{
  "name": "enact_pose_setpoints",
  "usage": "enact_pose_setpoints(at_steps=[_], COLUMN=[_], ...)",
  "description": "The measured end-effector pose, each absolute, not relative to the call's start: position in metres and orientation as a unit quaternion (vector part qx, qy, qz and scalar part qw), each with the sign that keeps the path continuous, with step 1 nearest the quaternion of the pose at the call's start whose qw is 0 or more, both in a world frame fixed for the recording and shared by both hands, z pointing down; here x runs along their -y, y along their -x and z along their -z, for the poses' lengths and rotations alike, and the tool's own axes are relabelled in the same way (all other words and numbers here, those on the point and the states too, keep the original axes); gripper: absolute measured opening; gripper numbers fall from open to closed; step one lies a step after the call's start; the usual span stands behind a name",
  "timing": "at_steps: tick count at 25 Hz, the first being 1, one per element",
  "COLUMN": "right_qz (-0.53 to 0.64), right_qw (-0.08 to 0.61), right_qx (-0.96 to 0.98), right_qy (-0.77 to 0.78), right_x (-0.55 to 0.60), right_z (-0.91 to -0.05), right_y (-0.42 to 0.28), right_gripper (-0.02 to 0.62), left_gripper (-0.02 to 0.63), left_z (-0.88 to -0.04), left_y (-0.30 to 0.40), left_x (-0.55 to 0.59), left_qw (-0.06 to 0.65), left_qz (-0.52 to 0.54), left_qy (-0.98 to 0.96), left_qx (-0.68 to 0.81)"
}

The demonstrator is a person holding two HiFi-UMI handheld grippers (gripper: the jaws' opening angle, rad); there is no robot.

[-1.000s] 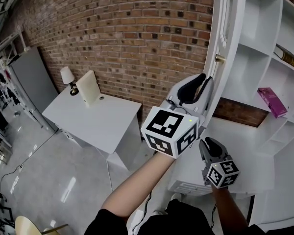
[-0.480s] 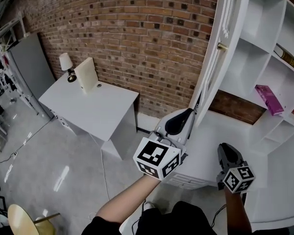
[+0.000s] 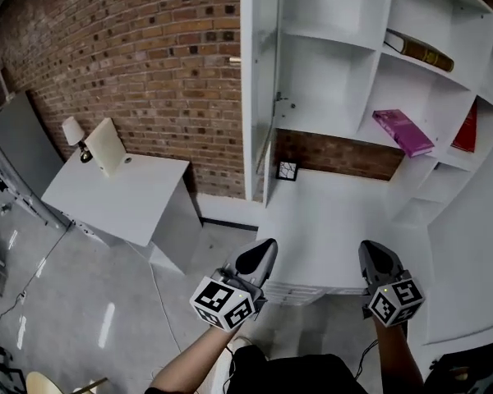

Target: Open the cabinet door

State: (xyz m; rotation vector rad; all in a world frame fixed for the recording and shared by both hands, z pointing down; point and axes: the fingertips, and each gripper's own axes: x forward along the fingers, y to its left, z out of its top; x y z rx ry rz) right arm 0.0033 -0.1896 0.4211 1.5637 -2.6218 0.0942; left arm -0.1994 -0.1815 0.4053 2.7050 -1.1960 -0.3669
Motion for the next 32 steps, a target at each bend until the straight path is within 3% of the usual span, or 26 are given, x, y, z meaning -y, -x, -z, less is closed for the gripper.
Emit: enact_pose_setpoints(at_steps=[10,14,20,32], right_qz=[-0.054,-0.056,-0.053,-0.047], right_qw=[0.038,0.035,0.023,0.027], right_qx=[0.840,0.828,0.828,0.805], right_qy=[-0.538,-0.556,-0.558,-0.591], right_x=[0.109,0.084,0.060,0.025], right_z=[-0.449,-0.458,-0.467,-0.472], right_y=[-0.196,-0.249,-0.293,-0.317], right_gripper=[0.002,0.002,0.002,0.002], left_gripper=[0.018,0.018,0.018,0.018], left_z=[-0.440,-0.458,-0.453,-0.460], left_y=[0.033,-0.001,-0.026,-0.027], left_x=[0.131,0.103,0.074,0.036], left_qw=[0.059,0.089,0.047,0.061], left_qz=[0.078,0.083,0.056,0.071], left_qy=[-0.891,-0.872,-0.857,-0.844], left_qx=[0.444,0.474,0.509,0.528])
